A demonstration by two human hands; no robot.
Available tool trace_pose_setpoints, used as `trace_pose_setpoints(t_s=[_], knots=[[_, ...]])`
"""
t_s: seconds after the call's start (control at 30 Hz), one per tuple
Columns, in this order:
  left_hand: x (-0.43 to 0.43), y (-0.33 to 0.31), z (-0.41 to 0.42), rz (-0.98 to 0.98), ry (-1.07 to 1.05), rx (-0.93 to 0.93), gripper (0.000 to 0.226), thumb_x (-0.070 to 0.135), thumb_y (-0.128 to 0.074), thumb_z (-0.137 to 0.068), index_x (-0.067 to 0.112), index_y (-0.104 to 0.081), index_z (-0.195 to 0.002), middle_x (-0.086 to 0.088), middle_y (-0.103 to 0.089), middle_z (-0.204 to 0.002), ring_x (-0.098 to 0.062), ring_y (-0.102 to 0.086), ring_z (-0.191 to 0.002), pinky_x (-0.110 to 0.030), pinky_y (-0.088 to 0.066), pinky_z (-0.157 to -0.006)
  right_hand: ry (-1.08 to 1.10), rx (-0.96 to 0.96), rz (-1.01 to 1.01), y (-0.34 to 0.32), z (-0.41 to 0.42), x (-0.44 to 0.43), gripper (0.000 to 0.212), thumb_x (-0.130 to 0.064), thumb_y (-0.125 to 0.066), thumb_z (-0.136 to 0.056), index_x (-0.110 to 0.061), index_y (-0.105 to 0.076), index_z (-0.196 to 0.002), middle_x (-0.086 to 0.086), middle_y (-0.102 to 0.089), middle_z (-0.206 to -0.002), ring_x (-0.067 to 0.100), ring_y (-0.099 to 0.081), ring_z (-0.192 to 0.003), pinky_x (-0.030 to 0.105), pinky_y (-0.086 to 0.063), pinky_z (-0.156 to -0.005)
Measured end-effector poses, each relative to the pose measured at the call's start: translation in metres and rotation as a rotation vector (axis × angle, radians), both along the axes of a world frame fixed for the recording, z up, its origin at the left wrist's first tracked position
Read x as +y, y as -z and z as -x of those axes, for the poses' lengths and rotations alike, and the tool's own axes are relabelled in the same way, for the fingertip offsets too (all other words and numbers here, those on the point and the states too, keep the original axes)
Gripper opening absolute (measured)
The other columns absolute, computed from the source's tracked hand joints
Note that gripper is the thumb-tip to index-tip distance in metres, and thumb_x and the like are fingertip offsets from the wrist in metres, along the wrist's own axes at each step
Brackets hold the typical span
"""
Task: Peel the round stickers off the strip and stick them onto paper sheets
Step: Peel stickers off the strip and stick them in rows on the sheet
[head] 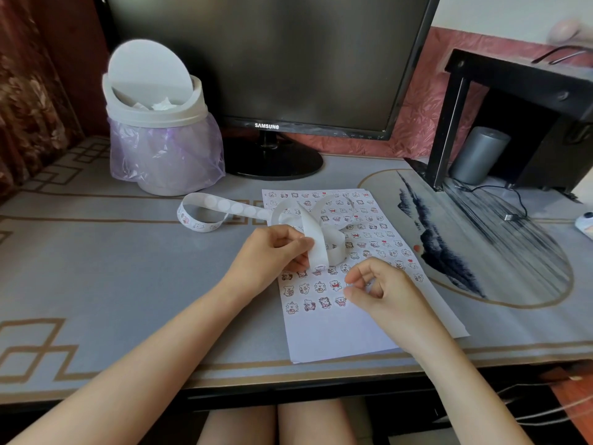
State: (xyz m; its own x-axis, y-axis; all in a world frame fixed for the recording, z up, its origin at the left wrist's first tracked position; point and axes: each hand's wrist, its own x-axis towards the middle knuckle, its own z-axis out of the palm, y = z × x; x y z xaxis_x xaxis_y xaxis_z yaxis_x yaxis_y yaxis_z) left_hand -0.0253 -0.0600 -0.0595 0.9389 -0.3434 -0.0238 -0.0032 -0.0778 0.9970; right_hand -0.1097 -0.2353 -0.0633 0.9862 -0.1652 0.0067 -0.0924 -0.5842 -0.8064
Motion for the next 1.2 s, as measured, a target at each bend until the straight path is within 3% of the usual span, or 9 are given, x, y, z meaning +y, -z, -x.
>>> trace_pose_setpoints(t_s=[0.2,0.37,0.53,0.7,0.8,0.97,1.2], knots=[[0.0,0.001,-0.001,-0.003,-0.002,0.001,0.018,0.014,-0.063,-0.089,0.009,-0.062,-0.072,-0.001,-0.068,-0.063,-0.013,-0.065,-0.061,-0.02,-0.057,-0.068,0.052,-0.013,0.028,0.002,-0.002,0.002,0.02,-0.031,-0.077,-0.074,-0.028,-0.06,-0.083,-0.01,-0.058,-0.075,0.0,-0.047,-0.053,0.026,-0.039,-0.062],[-0.001,0.001,-0.001,-0.006,-0.002,-0.001,0.019,0.014,-0.063,-0.09,0.009,-0.062,-0.072,-0.001,-0.068,-0.062,-0.014,-0.065,-0.062,-0.021,-0.057,-0.069,0.051,-0.029,0.025,0.002,-0.001,0.001,0.017,-0.02,-0.071,-0.082,-0.03,-0.057,-0.08,-0.01,-0.054,-0.068,-0.002,-0.046,-0.051,0.025,-0.036,-0.061],[0.0,0.001,-0.001,-0.008,-0.003,-0.008,0.018,0.015,-0.063,-0.09,0.009,-0.063,-0.073,-0.003,-0.069,-0.065,-0.016,-0.066,-0.065,-0.023,-0.057,-0.071,0.036,-0.003,-0.006,0.0,0.0,0.002,0.022,-0.028,-0.078,-0.073,-0.029,-0.059,-0.084,-0.009,-0.059,-0.075,-0.003,-0.048,-0.051,0.026,-0.041,-0.063],[0.0,-0.001,0.001,0.028,-0.006,-0.007,0.016,0.014,-0.06,-0.092,0.005,-0.061,-0.079,-0.007,-0.068,-0.067,-0.016,-0.064,-0.06,-0.022,-0.056,-0.063,0.019,-0.007,-0.022,0.0,-0.001,-0.001,0.018,-0.013,-0.068,-0.084,-0.029,-0.058,-0.082,-0.008,-0.056,-0.074,-0.002,-0.046,-0.049,0.021,-0.038,-0.058],[0.001,-0.003,0.001,0.033,-0.004,-0.036,0.016,0.014,-0.059,-0.093,0.006,-0.06,-0.079,0.0,-0.067,-0.063,-0.013,-0.064,-0.058,-0.022,-0.054,-0.056,0.062,-0.12,-0.154,-0.004,-0.003,0.001,0.019,-0.009,-0.069,-0.082,-0.026,-0.061,-0.077,-0.007,-0.062,-0.075,0.004,-0.051,-0.056,0.024,-0.043,-0.061],[0.001,-0.005,0.003,0.075,-0.022,-0.078,0.016,0.014,-0.057,-0.093,0.005,-0.06,-0.08,0.001,-0.065,-0.06,-0.01,-0.061,-0.054,-0.019,-0.05,-0.05,0.007,-0.294,-0.161,-0.015,-0.013,0.009,0.015,-0.017,-0.076,-0.077,-0.024,-0.064,-0.081,-0.009,-0.071,-0.083,0.005,-0.061,-0.076,0.013,-0.039,-0.066],[0.001,-0.008,0.005,0.153,-0.021,-0.114,0.017,0.014,-0.056,-0.094,0.004,-0.06,-0.082,0.002,-0.063,-0.059,-0.011,-0.061,-0.054,-0.021,-0.053,-0.055,-0.055,-0.348,-0.194,-0.012,-0.027,0.022,0.021,-0.006,-0.077,-0.075,-0.021,-0.063,-0.077,-0.007,-0.067,-0.075,0.003,-0.057,-0.071,0.009,-0.038,-0.064]])
